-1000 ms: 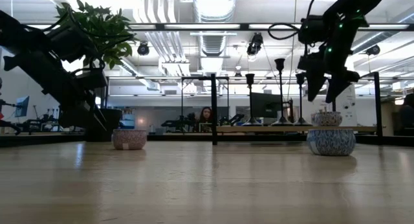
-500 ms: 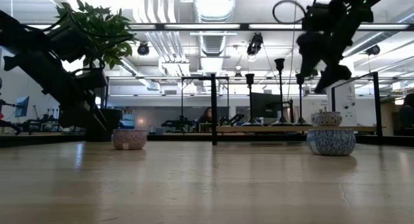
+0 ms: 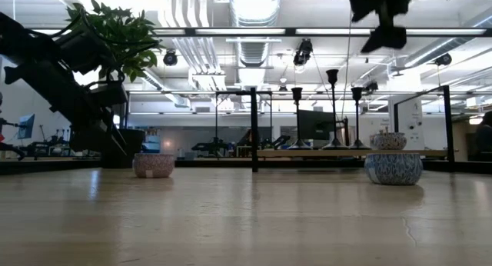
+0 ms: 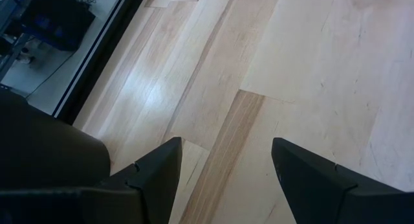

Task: Pick & Place candle stick holders
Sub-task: Put the blue scented candle on the shelf

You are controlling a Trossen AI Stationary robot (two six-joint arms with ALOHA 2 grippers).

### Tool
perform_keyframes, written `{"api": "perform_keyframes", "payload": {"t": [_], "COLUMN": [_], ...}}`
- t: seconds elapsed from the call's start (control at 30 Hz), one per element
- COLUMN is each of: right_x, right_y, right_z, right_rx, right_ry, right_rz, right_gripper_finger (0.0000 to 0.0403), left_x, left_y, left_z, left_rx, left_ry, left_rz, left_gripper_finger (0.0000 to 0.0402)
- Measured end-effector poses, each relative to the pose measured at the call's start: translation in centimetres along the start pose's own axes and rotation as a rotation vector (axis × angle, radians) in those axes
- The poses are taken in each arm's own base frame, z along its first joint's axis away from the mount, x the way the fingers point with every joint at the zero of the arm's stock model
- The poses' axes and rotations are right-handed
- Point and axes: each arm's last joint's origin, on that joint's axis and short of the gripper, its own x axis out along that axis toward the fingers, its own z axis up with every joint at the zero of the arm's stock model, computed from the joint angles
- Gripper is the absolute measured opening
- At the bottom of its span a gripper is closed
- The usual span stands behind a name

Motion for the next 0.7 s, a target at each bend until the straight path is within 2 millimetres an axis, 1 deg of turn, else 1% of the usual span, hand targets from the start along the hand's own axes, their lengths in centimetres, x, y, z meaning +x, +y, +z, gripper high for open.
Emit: {"api": "perform_keyframes", "payload": {"t": [0.17, 0.33, 0.4, 0.53, 0.6, 0.7], "right_x": [-0.6, 0.2, 1.0, 3.1, 4.5, 6.8], "right_y": [3.8, 6.4, 7.2, 8.6, 8.9, 8.9], "right_z": [-1.2, -3.1, -4.0, -5.7, -6.3, -6.8], "right_rx": [-0.03, 0.033, 0.04, -0.025, -0.056, -0.056], "right_ry": [0.017, 0.102, 0.16, 0.27, 0.319, 0.383], "right_rz": [0.013, 0.059, 0.065, 0.049, 0.024, -0.036], "right_gripper_finger": [0.0363, 0.0363, 0.0363, 0.0363, 0.0363, 0.0363], "left_x": [0.0, 0.0, 0.0, 0.0, 0.0, 0.0], "left_y": [0.0, 0.0, 0.0, 0.0, 0.0, 0.0], "left_z": [0.0, 0.0, 0.0, 0.0, 0.0, 0.0], "left_rx": [0.0, 0.0, 0.0, 0.0, 0.001, 0.0], "left_ry": [0.0, 0.0, 0.0, 0.0, 0.0, 0.0], "left_rz": [0.0, 0.0, 0.0, 0.0, 0.0, 0.0], "left_gripper_finger": [0.0246, 0.0246, 0.0246, 0.0246, 0.0245, 0.0245]}}
